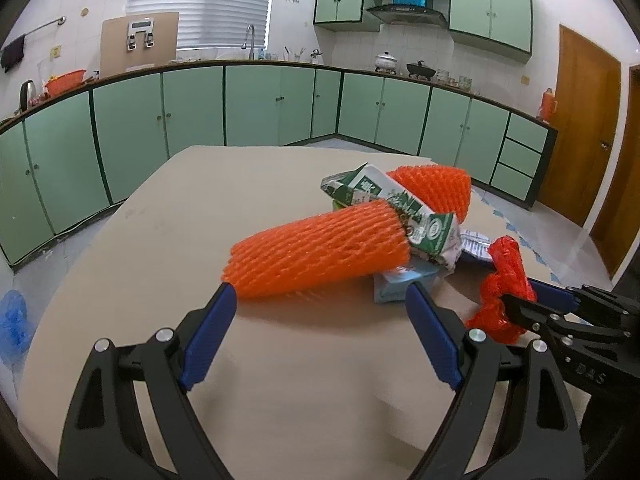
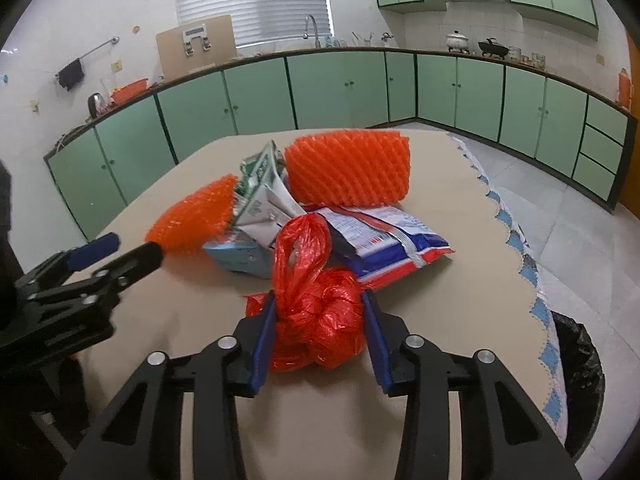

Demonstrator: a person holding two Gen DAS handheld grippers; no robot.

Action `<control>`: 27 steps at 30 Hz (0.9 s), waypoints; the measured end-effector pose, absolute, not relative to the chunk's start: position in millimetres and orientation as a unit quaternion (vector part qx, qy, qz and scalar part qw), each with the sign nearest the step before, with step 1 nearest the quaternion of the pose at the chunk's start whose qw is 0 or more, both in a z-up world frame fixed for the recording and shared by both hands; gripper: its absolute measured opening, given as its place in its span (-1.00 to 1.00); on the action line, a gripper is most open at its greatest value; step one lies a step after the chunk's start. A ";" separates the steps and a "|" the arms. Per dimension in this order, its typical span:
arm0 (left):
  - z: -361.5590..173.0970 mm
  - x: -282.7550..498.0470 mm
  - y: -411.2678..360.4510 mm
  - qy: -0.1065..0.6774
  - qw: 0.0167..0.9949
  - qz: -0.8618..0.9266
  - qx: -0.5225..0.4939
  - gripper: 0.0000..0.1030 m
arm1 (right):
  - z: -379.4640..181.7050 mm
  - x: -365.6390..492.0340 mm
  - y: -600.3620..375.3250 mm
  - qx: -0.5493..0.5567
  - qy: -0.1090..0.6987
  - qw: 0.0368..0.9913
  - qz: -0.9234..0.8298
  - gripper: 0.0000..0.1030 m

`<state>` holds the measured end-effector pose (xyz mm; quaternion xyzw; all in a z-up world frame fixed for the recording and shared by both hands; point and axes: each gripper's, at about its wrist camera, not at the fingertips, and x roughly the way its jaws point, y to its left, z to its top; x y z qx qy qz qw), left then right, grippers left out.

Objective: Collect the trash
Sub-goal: 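Grasp the red plastic bag with the right gripper and lift it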

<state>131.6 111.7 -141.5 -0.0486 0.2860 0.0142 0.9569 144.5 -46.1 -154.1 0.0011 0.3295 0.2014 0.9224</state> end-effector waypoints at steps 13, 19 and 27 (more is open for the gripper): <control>-126.5 154.1 97.3 0.270 0.961 0.003 -0.056 0.63 | -117.2 137.6 -60.3 0.007 0.281 0.940 0.192 -0.21; -126.7 176.3 90.2 0.270 0.961 0.010 -0.050 0.63 | -119.3 153.8 -66.4 0.006 0.278 0.945 0.172 -0.21; -123.9 182.2 94.0 0.267 0.963 0.014 -0.041 0.63 | -121.9 163.9 -66.1 0.008 0.276 0.946 0.169 -0.21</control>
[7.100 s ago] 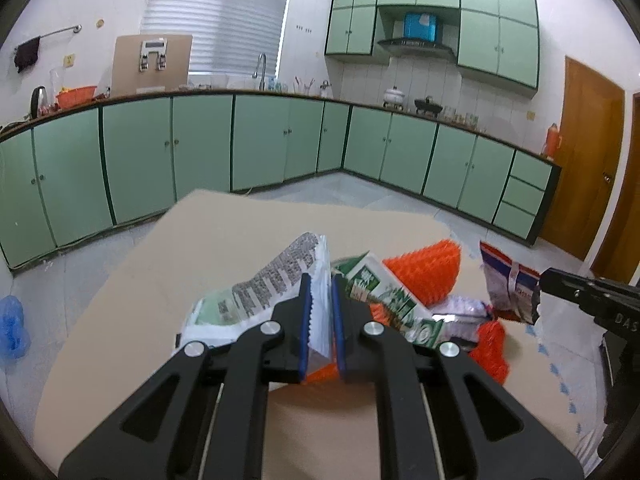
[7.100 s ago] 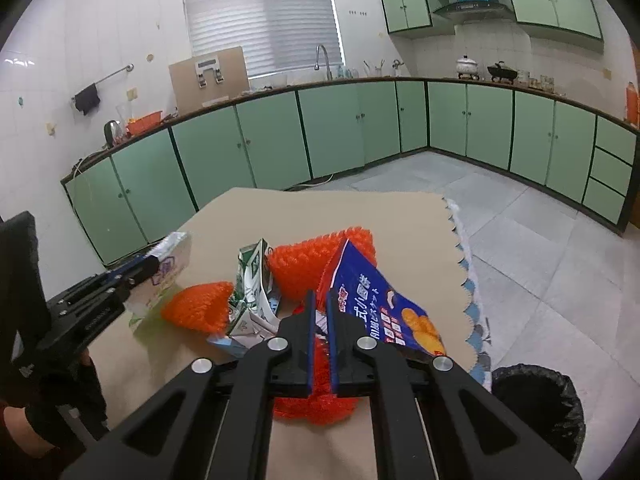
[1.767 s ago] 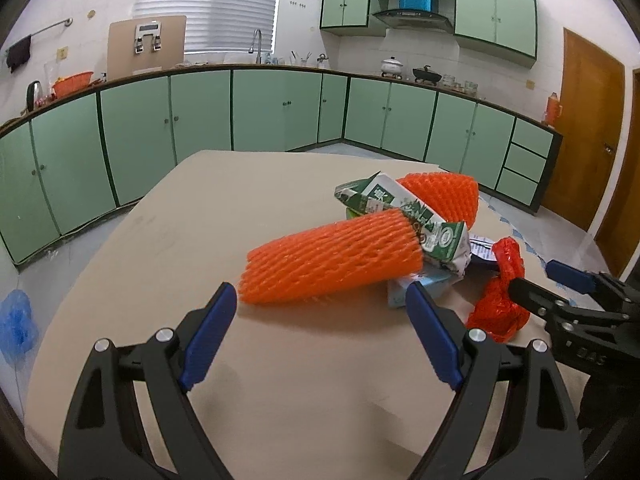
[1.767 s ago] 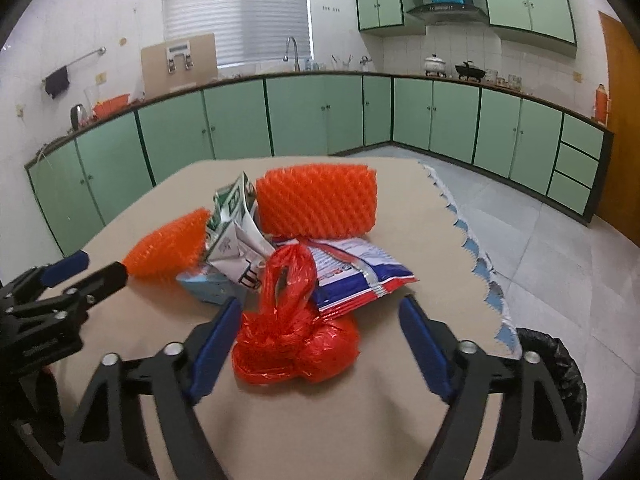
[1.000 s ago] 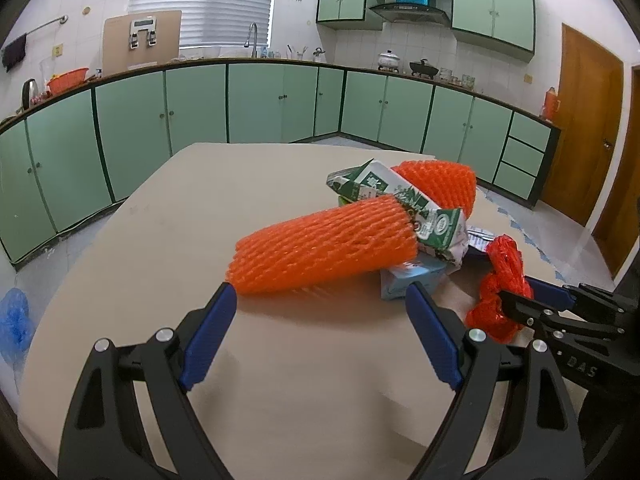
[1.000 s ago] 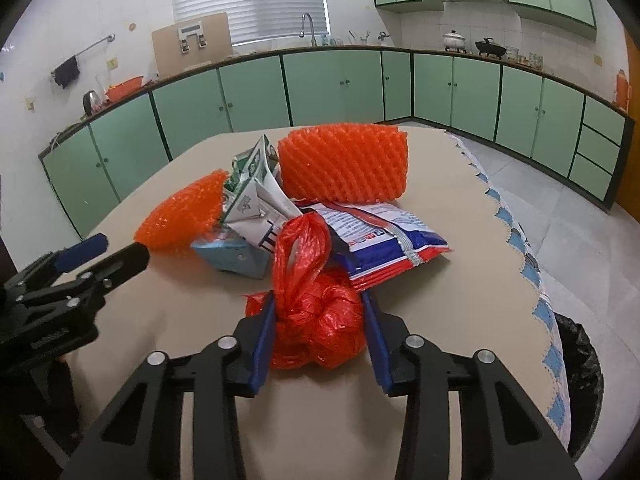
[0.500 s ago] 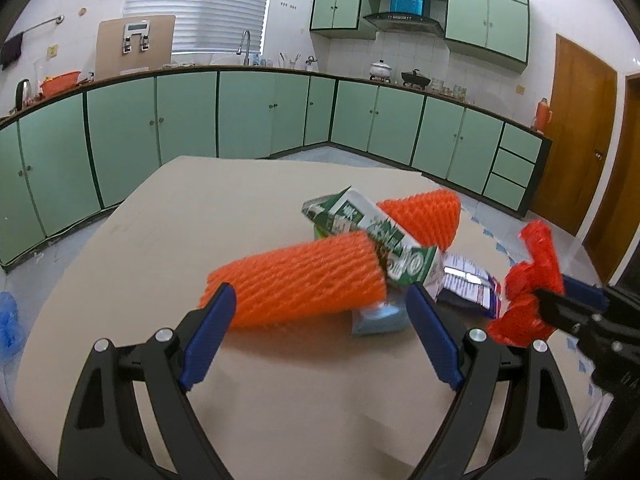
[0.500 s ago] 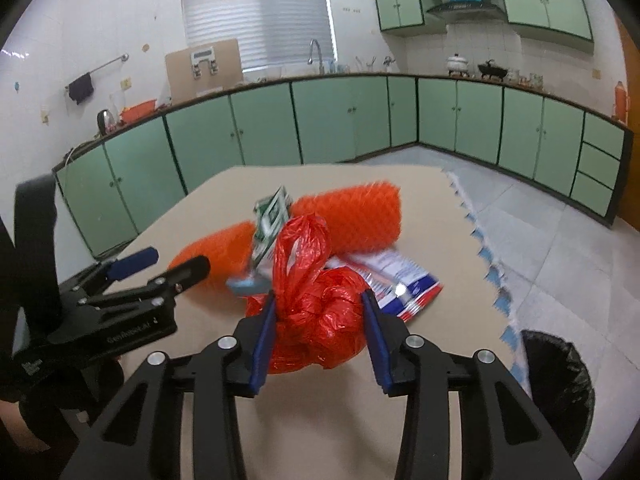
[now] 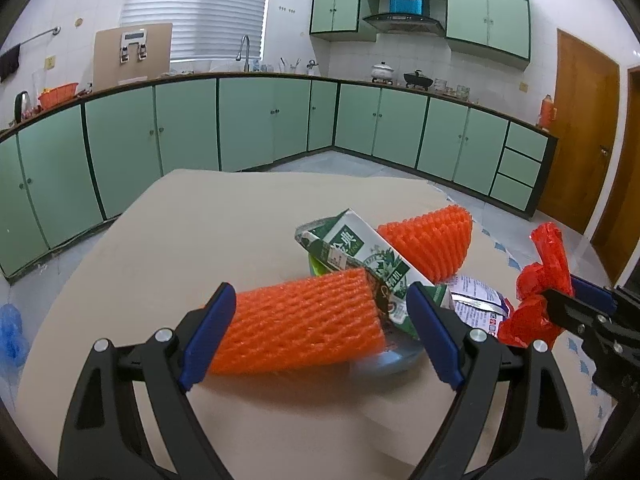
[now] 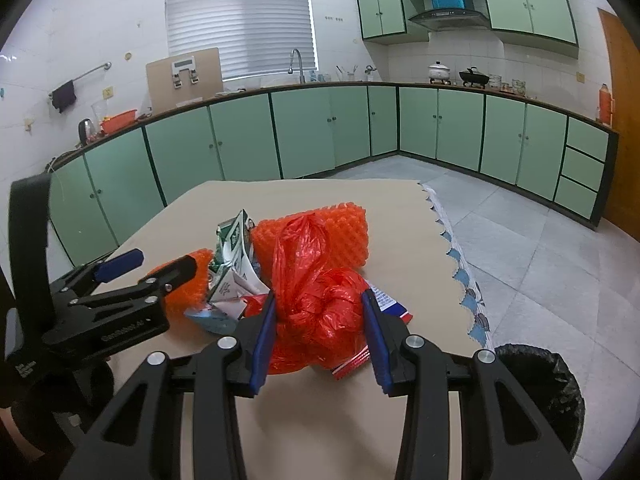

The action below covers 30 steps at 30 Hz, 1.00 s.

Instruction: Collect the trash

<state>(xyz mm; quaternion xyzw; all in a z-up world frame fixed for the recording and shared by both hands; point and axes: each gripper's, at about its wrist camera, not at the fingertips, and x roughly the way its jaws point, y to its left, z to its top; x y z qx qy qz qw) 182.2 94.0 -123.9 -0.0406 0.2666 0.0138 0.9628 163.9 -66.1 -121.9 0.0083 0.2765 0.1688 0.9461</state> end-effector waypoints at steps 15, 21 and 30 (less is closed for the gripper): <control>-143.4 190.7 124.0 0.316 0.945 0.029 -0.074 0.63 | -129.7 170.0 -67.4 0.009 0.288 0.943 0.166 -0.19; -150.4 199.1 127.1 0.342 0.935 0.034 -0.084 0.57 | -129.8 169.1 -68.2 0.008 0.288 0.943 0.166 -0.19; -162.9 204.0 124.6 0.375 0.922 0.001 -0.098 -0.98 | -127.3 166.0 -69.7 0.006 0.284 0.944 0.167 -0.19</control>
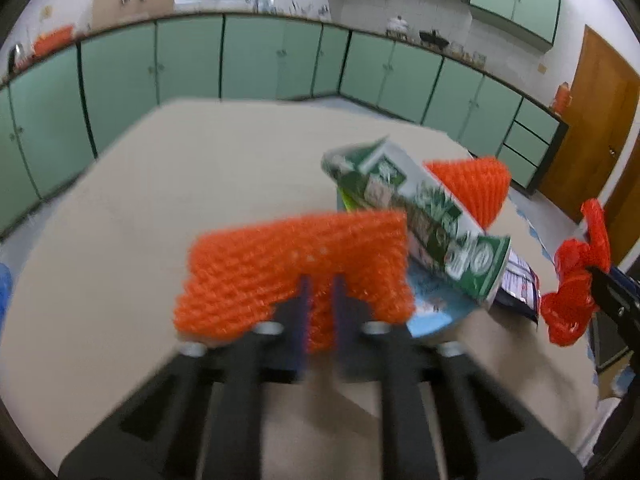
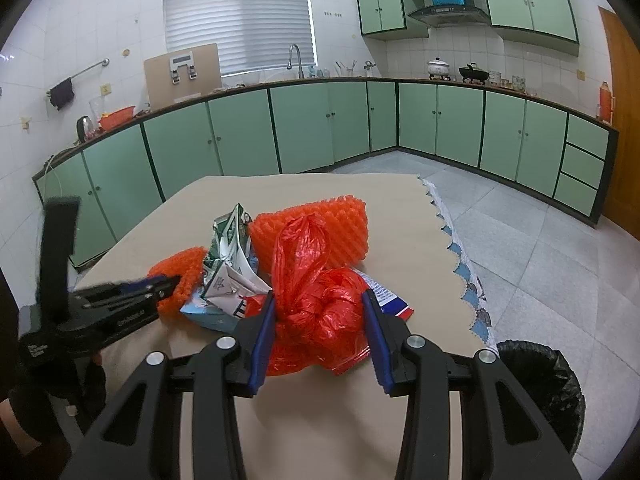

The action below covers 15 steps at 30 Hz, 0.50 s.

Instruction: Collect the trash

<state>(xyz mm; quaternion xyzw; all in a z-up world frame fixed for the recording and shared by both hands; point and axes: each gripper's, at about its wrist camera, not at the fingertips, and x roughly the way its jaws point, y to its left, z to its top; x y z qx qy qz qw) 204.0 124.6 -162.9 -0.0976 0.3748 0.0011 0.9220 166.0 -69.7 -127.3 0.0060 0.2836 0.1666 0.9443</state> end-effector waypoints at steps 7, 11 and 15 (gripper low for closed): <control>-156.9 186.8 130.0 0.344 0.934 0.003 -0.097 -1.00 | -124.7 163.4 -72.6 0.007 0.280 0.946 0.165 -0.19; -155.2 179.2 138.6 0.347 0.933 0.021 -0.093 -0.96 | -124.5 162.5 -72.0 0.006 0.280 0.945 0.166 -0.19; -152.4 177.2 157.9 0.341 0.933 0.055 -0.100 0.29 | -123.9 161.6 -69.9 0.005 0.281 0.944 0.170 -0.19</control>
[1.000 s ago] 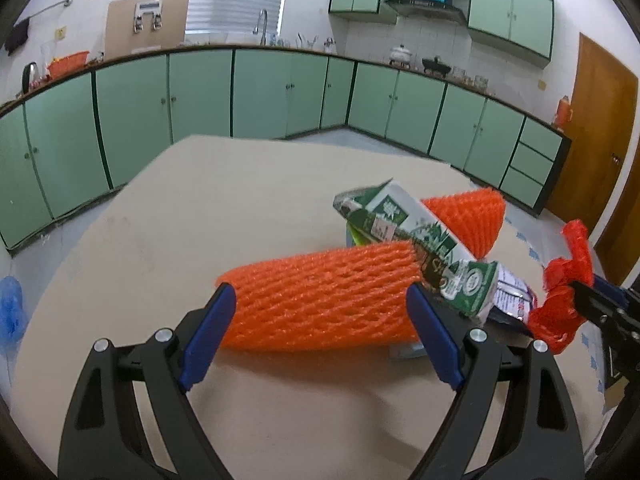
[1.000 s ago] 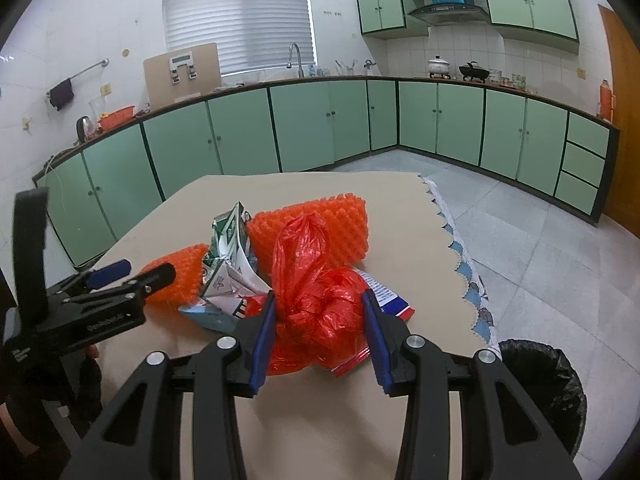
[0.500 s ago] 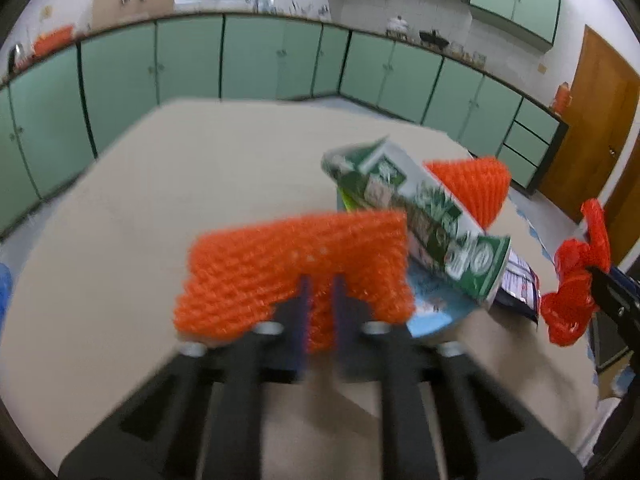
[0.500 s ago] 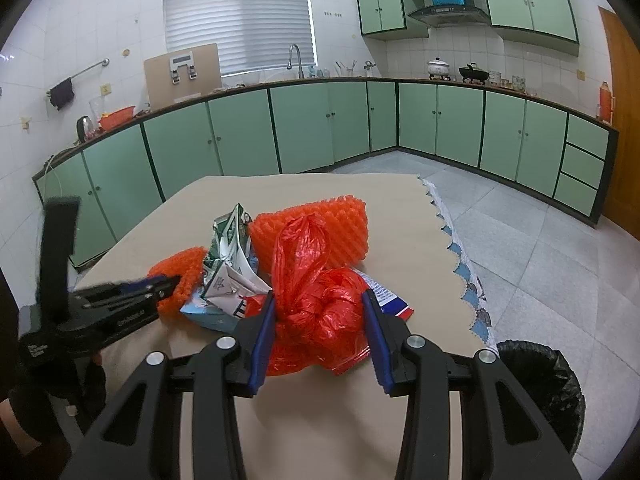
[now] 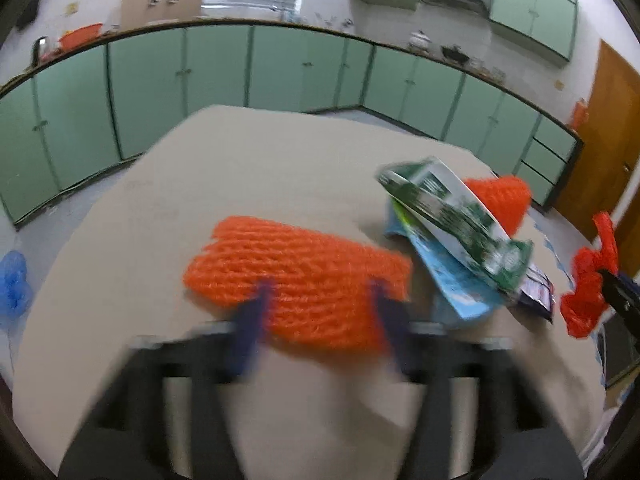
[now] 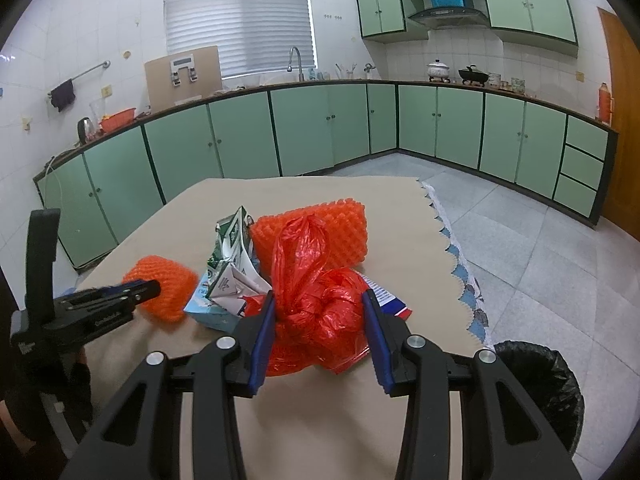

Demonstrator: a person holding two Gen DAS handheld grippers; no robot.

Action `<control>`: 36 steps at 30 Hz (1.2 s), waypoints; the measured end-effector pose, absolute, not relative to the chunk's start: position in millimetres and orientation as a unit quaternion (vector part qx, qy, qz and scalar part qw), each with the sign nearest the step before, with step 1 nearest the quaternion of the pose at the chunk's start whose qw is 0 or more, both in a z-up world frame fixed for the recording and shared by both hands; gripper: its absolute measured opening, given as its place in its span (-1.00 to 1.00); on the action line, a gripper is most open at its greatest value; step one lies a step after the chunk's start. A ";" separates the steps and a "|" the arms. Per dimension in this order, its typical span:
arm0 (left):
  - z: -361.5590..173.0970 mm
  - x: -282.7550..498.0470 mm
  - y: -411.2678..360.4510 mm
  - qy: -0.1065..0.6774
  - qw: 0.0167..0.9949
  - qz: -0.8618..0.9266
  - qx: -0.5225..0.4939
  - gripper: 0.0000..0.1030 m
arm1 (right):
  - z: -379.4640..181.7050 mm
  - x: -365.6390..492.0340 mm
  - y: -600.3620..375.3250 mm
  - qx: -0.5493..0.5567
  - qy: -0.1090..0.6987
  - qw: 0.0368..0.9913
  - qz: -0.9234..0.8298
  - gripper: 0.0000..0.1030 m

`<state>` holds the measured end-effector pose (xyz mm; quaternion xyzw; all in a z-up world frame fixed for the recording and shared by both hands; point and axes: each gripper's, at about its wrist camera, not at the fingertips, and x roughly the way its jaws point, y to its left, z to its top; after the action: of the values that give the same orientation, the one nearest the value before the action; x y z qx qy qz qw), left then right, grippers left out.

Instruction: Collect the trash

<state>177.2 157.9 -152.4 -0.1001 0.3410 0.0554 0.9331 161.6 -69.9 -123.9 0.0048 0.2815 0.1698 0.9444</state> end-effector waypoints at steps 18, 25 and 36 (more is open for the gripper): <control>-165.7 192.9 178.0 0.397 0.906 0.099 -0.105 0.47 | -123.9 161.4 -65.5 0.004 0.285 0.943 0.174 -0.19; -164.6 191.8 160.4 0.386 0.915 0.054 -0.105 -0.72 | -122.0 160.3 -66.5 0.003 0.281 0.944 0.173 -0.19; -141.4 169.5 152.8 0.324 0.938 0.019 -0.123 -0.86 | -118.4 159.5 -71.4 0.010 0.271 0.947 0.171 -0.19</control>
<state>169.5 152.8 -141.4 -0.1227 0.3241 0.0186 0.9379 159.5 -71.4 -118.4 0.0095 0.2712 0.1708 0.9472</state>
